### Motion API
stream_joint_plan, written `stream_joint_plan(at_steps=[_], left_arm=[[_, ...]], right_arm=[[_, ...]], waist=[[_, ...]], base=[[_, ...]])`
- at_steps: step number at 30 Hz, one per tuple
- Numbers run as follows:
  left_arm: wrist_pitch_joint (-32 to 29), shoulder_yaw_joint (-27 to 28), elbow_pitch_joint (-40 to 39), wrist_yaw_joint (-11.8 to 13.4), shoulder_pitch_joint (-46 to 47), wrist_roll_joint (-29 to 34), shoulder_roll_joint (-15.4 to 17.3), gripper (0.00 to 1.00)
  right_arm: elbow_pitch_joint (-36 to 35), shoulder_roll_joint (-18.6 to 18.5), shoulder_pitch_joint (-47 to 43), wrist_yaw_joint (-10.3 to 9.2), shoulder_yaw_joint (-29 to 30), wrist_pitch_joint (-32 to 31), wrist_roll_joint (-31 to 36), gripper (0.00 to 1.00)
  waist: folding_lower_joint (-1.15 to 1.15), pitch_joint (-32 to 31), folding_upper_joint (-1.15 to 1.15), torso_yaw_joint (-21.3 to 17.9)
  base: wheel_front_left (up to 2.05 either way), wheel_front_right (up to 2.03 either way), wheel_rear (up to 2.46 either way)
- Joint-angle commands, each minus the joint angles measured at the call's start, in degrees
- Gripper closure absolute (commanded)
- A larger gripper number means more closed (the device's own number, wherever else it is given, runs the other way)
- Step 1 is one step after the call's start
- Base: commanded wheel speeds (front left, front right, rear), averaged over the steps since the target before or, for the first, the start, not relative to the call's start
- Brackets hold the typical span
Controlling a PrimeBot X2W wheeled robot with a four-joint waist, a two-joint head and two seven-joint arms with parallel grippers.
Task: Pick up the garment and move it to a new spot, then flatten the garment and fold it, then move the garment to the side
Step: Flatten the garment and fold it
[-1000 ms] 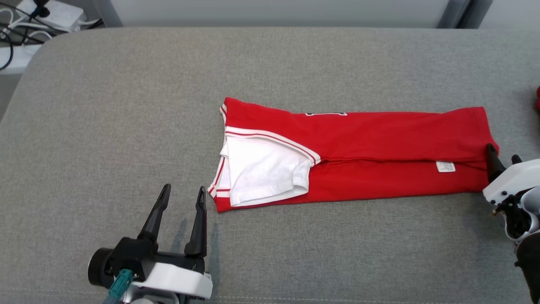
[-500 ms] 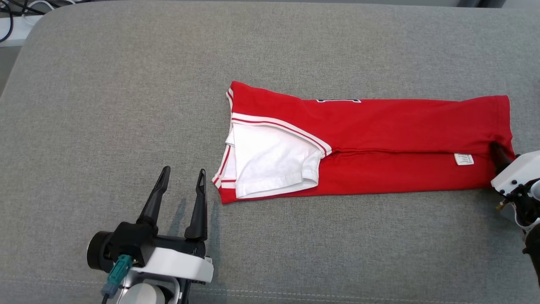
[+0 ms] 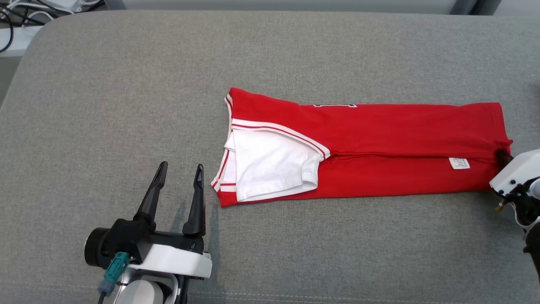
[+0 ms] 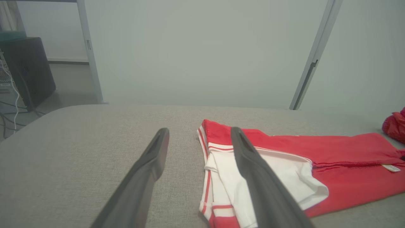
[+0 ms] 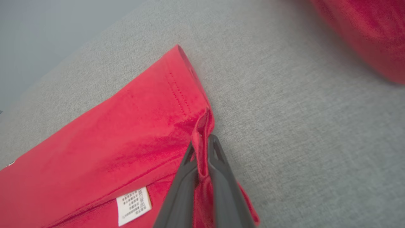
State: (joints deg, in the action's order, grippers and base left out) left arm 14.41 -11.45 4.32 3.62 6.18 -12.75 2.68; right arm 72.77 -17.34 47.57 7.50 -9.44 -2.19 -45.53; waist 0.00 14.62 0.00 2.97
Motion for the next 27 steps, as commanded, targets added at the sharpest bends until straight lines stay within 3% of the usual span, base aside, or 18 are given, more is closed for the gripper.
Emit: stream_joint_plan(at_steps=[1,11,27], left_arm=[[0.6,1.9,-2.3,0.8,1.2,-0.6,0.2,0.00],[0.6,2.3,-2.2,0.9,-0.1,-0.4,0.2,0.00],[0.6,2.0,-1.1,1.3,-3.0,-1.5,0.2,0.00]], right_arm=[[-0.9,-1.5,-1.6,-0.01,-1.0,1.5,-0.2,1.00],[-2.1,-7.3,-5.4,-0.01,-2.4,2.9,-1.0,1.00],[-16.0,-5.3,-11.1,-0.01,-4.3,3.2,-8.7,1.00]], waist=[[0.00,-1.1,0.00,-0.3],[0.00,-4.3,0.00,-1.0],[0.00,-9.8,0.00,0.0]], base=[[0.00,0.00,0.00],[0.00,0.00,0.00],[0.00,0.00,0.00]])
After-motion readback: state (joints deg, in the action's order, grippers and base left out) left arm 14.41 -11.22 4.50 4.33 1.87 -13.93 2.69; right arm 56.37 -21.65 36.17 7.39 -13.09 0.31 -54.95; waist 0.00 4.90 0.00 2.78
